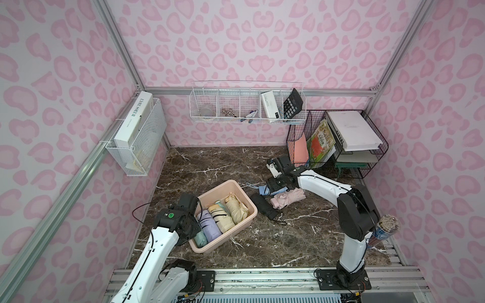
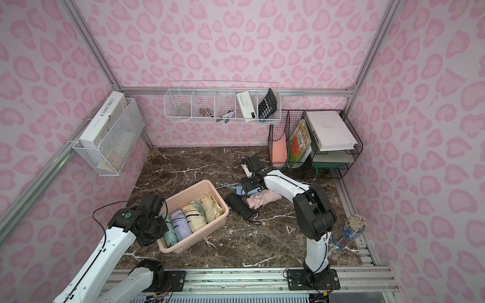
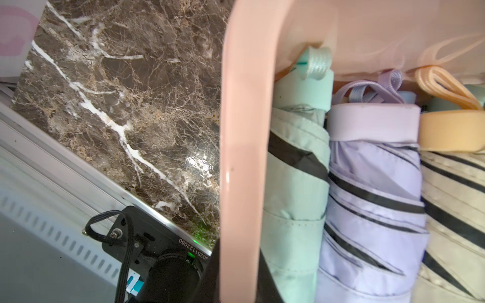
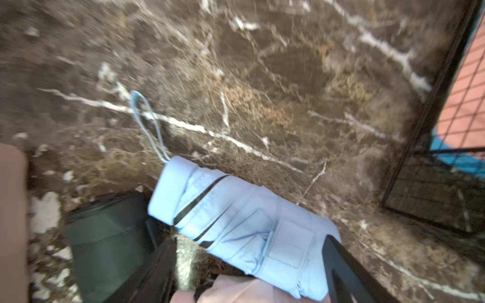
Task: Put the umbrella into the storage box
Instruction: Move the umbrella to the center of the board, then pick up the umbrella from the center of the board.
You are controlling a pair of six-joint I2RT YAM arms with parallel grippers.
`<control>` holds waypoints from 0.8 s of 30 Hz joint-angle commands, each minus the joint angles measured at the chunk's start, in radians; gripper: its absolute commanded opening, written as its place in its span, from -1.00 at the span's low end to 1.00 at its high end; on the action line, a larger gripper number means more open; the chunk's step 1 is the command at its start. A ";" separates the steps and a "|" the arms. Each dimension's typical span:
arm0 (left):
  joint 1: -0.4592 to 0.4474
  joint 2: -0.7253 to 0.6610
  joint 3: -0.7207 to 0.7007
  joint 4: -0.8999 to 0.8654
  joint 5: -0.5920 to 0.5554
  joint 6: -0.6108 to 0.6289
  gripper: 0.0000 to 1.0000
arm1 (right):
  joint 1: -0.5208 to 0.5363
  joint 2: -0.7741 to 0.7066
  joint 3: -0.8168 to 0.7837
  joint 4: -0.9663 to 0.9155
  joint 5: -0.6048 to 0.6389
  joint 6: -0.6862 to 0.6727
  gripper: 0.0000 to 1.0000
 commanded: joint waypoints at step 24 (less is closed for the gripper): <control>0.007 -0.027 0.009 0.027 -0.111 -0.020 -0.91 | 0.157 0.108 -0.055 -0.003 -0.085 -0.157 0.74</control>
